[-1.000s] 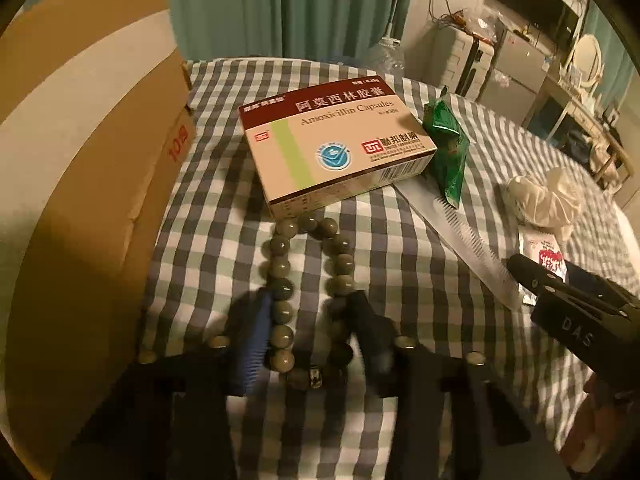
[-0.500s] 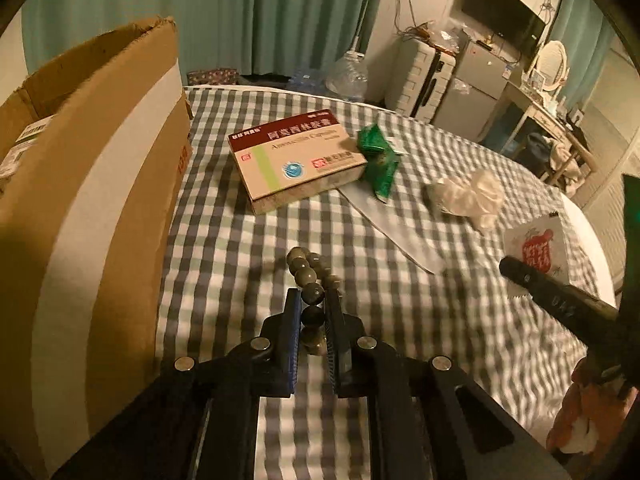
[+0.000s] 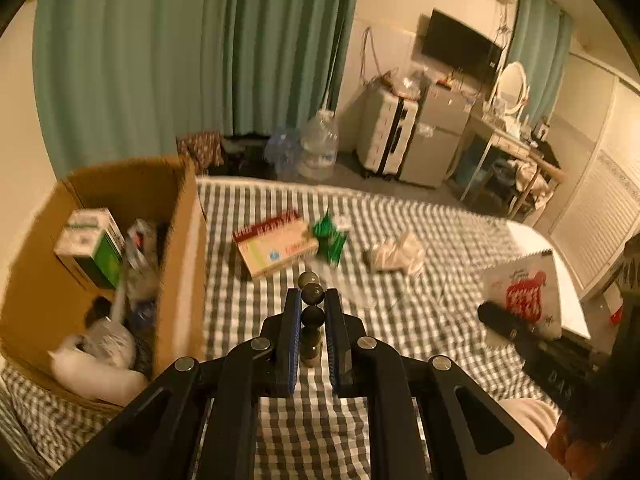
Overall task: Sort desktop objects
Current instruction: 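Carry the bracelet and packet over the cardboard box and open both grippers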
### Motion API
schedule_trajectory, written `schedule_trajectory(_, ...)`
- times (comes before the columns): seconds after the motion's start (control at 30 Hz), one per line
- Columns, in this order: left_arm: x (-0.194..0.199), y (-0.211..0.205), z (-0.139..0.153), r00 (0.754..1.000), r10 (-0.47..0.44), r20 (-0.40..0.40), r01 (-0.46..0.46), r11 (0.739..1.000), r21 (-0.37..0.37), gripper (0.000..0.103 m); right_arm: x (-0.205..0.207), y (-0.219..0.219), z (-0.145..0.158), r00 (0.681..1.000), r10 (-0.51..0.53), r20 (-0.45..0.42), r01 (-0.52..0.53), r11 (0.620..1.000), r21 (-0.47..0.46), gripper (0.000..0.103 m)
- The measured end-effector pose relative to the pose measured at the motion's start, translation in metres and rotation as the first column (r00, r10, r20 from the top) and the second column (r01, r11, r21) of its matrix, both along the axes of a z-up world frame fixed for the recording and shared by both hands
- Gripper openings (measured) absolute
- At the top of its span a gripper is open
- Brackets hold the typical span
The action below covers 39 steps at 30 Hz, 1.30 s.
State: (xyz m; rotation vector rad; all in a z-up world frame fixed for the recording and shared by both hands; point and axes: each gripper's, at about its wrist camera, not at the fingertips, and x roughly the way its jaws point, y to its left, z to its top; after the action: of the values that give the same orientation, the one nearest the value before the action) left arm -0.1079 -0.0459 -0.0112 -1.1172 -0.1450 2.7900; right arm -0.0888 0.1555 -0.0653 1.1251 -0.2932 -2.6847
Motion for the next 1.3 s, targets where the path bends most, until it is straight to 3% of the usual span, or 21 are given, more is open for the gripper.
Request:
schedule_trajectory(0.27,0.01,-0.058,0.071,0.994,0.063,-0.085,-0.064,0.998,-0.012,0.011,0.02,-0.075,0.053,0.975,0.212,-0.068,-0.214,0.976,-0.023,0.004)
schedule_trajectory(0.37,0.011,-0.089,0.076,0.991,0.102,-0.083,-0.106,0.994,-0.039,0.011,0.02,-0.121,0.06,0.95,0.303,-0.079,-0.305,0.952,-0.009,0.004)
schedule_trajectory(0.5,0.008,-0.131,0.066,0.987,0.154,-0.045,-0.157,0.985,-0.067,0.011,0.009,-0.176,0.054,0.913,0.404,-0.057,-0.404,0.915,0.005,0.004)
schedule_trajectory(0.7,-0.007,-0.184,0.031,0.978,0.207,0.032,-0.204,0.975,-0.088,0.011,-0.02,-0.252,0.022,0.852,0.521,0.055,-0.522,0.853,0.001,0.004)
schedule_trajectory(0.87,-0.021,-0.207,0.004,0.972,0.216,0.088,-0.208,0.974,-0.091,0.013,-0.045,-0.282,-0.006,0.839,0.525,0.146,-0.534,0.845,0.033,0.005)
schedule_trajectory(0.93,-0.025,-0.209,-0.003,0.974,0.205,0.1,-0.195,0.975,-0.102,0.022,-0.051,-0.286,-0.013,0.841,0.515,0.165,-0.525,0.851,0.024,0.015)
schedule_trajectory(1.0,-0.028,-0.212,-0.01,0.974,0.198,0.111,-0.187,0.977,-0.104,0.06,-0.053,-0.287,-0.018,0.843,0.508,0.176,-0.52,0.853,0.032,0.045)
schedule_trajectory(1.03,-0.029,-0.212,-0.012,0.974,0.197,0.109,-0.187,0.977,-0.099,0.067,-0.054,-0.287,-0.02,0.848,0.498,0.179,-0.513,0.858,0.044,0.066)
schedule_trajectory(1.13,-0.029,-0.215,-0.016,0.973,0.205,0.105,-0.196,0.977,-0.085,0.071,-0.053,-0.281,-0.021,0.869,0.47,0.156,-0.482,0.875,0.05,0.07)
schedule_trajectory(1.3,-0.022,-0.207,-0.014,0.972,0.214,0.102,-0.202,0.972,-0.118,0.077,-0.05,-0.253,-0.011,0.886,0.449,0.118,-0.448,0.893,-0.035,0.07)
